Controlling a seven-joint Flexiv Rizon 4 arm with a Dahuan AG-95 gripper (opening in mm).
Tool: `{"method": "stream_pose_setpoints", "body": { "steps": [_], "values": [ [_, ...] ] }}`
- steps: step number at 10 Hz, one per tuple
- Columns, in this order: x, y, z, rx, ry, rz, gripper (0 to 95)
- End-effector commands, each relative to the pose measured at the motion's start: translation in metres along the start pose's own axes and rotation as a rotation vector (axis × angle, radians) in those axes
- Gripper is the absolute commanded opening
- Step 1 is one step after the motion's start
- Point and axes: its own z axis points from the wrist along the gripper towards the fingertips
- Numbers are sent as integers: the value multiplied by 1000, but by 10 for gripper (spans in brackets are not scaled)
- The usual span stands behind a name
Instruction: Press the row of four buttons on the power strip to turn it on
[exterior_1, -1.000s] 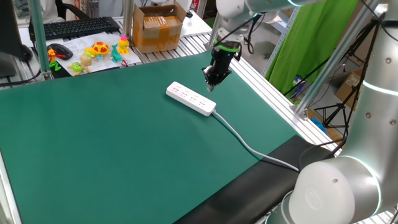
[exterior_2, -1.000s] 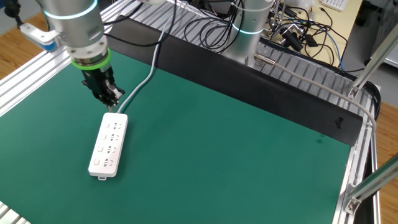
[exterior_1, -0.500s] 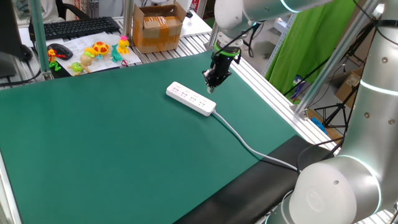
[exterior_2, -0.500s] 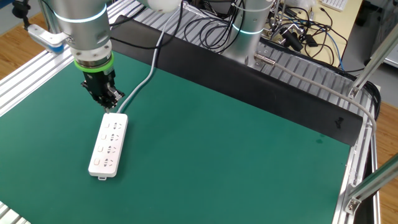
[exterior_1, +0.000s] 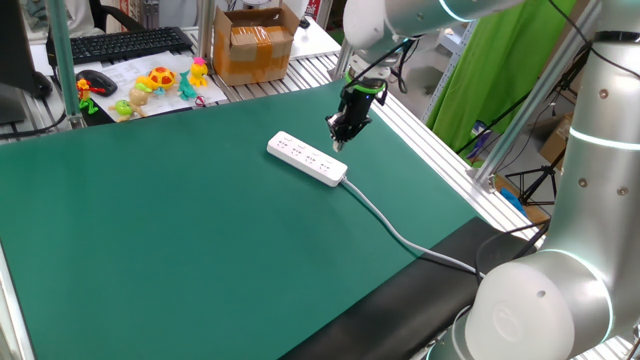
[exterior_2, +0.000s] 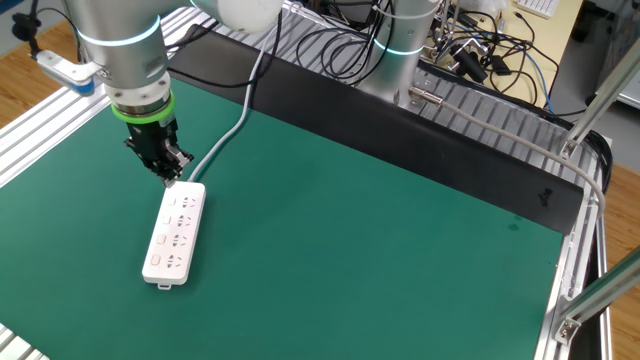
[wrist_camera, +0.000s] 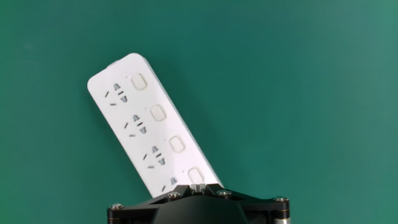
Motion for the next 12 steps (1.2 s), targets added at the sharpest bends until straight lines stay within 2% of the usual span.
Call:
{"method": "stream_pose_setpoints", "body": {
  "steps": [1,10,12],
  "values": [
    [0,0,0,-2,-1,-2,0],
    [-4,2,13,-4,-13,-9,0],
    [-7,3,20,-3,-19,-9,0]
  ]
}}
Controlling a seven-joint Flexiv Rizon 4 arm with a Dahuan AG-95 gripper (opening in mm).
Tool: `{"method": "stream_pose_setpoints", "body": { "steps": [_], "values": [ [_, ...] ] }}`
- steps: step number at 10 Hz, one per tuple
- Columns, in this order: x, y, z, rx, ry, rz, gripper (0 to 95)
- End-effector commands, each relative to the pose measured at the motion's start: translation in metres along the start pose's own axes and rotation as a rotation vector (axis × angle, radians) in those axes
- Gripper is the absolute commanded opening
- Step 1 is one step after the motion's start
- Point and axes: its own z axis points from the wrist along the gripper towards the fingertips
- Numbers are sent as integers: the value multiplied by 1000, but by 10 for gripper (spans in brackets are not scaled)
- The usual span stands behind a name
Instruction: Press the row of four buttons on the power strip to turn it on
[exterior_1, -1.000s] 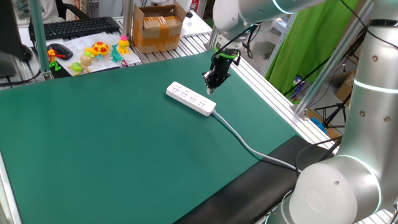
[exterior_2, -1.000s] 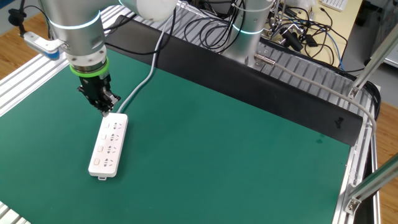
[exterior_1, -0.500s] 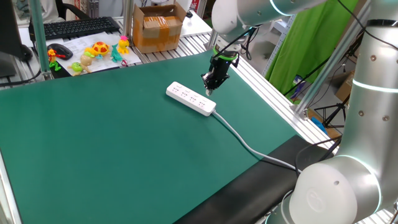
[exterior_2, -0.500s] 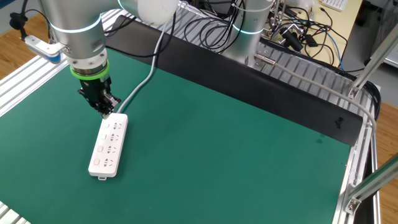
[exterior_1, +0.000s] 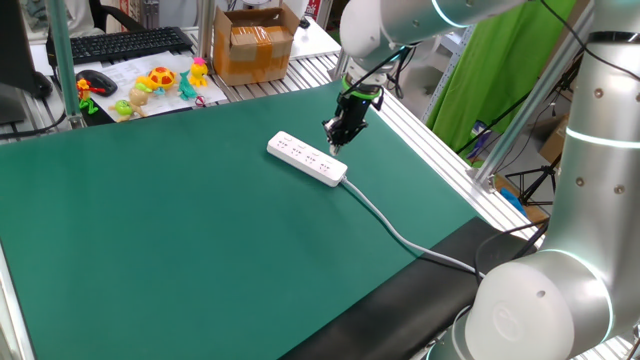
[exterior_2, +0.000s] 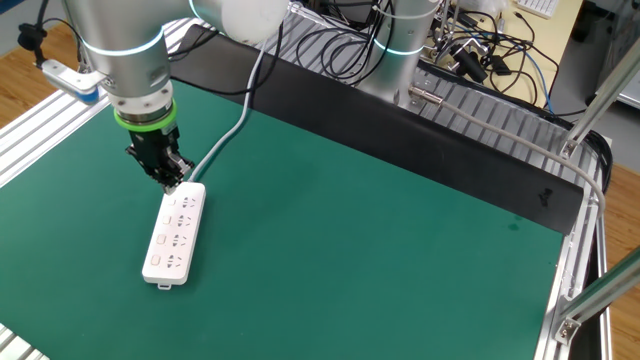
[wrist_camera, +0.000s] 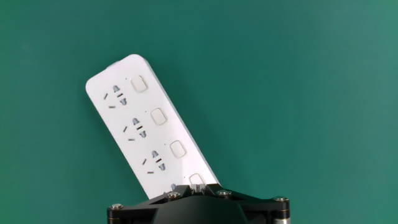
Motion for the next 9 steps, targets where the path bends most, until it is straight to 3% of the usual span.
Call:
{"method": "stream_pose_setpoints", "body": {
  "steps": [1,9],
  "values": [
    [0,1,6,0,-4,1,0],
    [-9,-1,16,5,-22,-6,0]
  ]
}}
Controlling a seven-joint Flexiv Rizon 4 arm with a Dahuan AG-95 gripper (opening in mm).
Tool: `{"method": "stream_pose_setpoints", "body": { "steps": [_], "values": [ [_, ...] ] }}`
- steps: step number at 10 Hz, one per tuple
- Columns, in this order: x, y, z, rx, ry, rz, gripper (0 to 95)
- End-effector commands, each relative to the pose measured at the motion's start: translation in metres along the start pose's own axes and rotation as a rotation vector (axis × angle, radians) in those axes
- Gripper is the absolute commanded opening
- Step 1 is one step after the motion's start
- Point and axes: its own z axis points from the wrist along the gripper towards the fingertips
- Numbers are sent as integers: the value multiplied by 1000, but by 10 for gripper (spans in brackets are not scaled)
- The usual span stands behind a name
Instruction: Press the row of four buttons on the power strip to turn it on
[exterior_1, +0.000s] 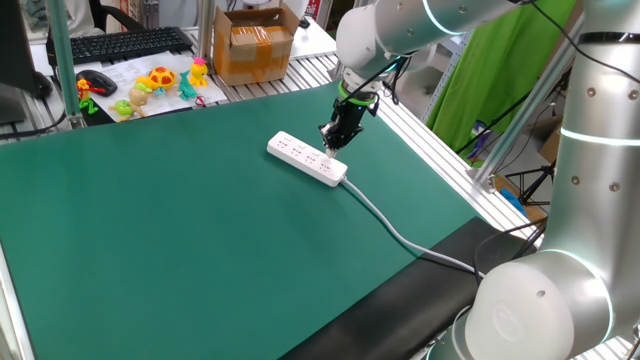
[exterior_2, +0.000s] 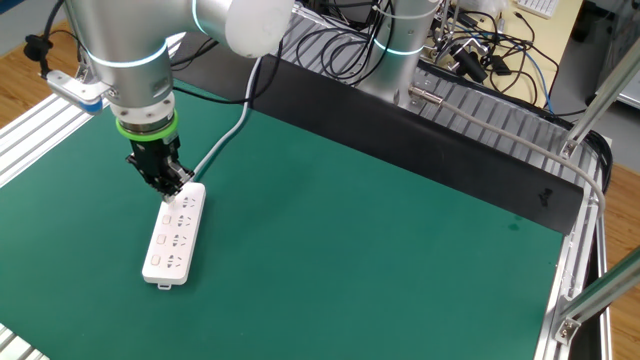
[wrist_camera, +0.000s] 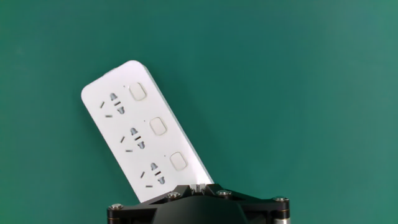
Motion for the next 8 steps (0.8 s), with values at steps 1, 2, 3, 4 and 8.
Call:
{"method": "stream_pose_setpoints", "body": {
  "steps": [1,2,3,4,8],
  "values": [
    [-1,0,1,1,-5,0,0],
    [-1,0,2,2,-9,0,0],
    [-1,0,2,3,-10,1,0],
    [-1,0,3,4,-10,1,0],
    [0,-4,4,5,-25,-1,0]
  ]
}}
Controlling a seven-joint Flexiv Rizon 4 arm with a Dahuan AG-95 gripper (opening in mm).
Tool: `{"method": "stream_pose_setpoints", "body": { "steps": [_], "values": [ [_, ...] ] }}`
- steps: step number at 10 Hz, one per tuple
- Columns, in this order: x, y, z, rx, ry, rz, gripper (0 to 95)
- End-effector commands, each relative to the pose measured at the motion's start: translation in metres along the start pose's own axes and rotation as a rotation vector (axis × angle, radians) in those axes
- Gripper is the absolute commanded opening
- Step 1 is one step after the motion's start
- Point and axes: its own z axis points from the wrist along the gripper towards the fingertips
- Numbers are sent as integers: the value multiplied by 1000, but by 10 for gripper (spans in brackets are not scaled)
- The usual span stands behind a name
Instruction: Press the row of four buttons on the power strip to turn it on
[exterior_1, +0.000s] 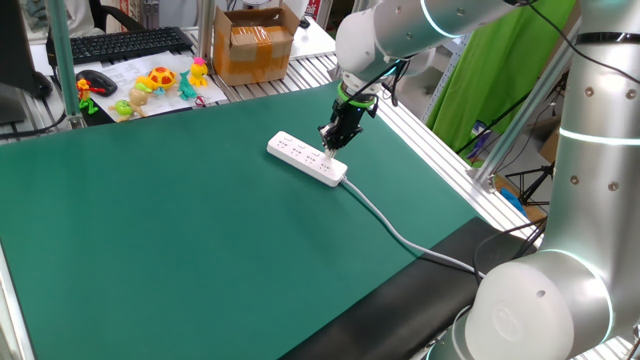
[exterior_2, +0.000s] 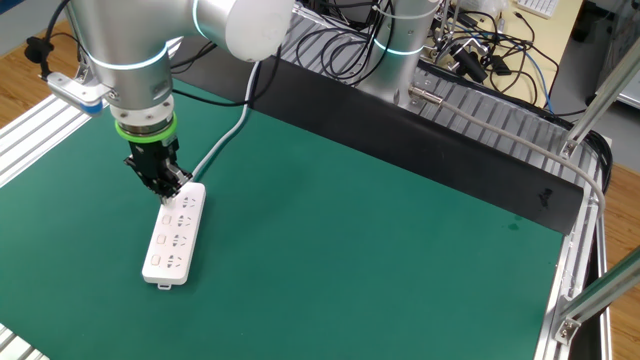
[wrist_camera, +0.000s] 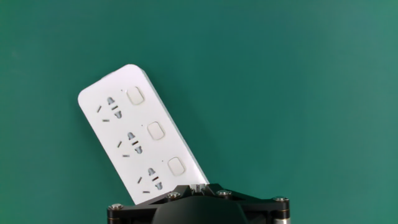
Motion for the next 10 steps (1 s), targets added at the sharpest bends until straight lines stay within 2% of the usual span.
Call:
{"method": "stream_pose_setpoints", "body": {
  "steps": [1,4,10],
  "values": [
    [1,-1,1,1,-10,-2,0],
    [12,3,5,1,-42,14,0],
    [11,3,3,0,-40,14,0]
  ]
}}
